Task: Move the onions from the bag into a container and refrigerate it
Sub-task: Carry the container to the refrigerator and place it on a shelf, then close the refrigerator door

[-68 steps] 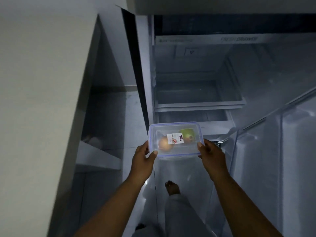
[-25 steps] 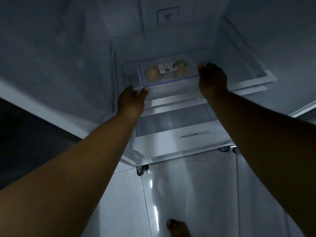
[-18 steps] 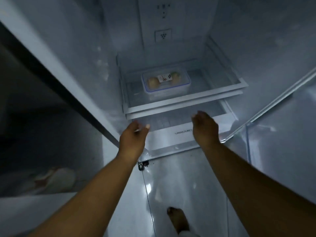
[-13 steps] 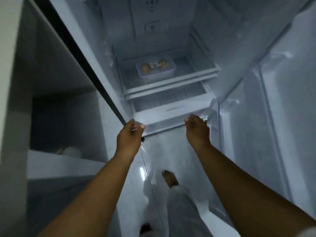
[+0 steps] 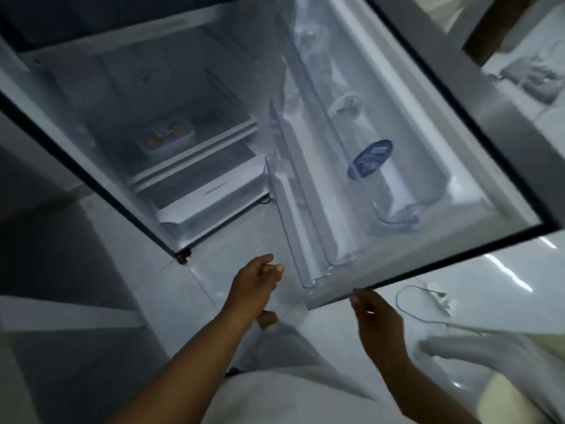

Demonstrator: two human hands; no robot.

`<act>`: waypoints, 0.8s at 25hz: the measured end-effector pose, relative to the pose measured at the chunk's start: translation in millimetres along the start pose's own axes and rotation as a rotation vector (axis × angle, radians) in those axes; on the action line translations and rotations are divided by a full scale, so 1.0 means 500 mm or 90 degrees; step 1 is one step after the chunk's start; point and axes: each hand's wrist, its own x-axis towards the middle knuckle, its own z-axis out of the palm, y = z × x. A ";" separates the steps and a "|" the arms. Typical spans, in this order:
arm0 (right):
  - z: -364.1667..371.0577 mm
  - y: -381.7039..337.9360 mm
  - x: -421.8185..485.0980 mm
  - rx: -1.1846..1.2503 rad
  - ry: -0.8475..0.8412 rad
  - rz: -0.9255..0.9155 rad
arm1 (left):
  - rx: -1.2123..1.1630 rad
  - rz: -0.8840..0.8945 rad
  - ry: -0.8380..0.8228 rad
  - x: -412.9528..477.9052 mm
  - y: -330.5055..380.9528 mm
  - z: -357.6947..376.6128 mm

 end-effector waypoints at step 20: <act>-0.049 -0.150 -0.011 0.172 -0.007 -0.188 | -0.214 0.105 -0.017 -0.074 0.237 -0.033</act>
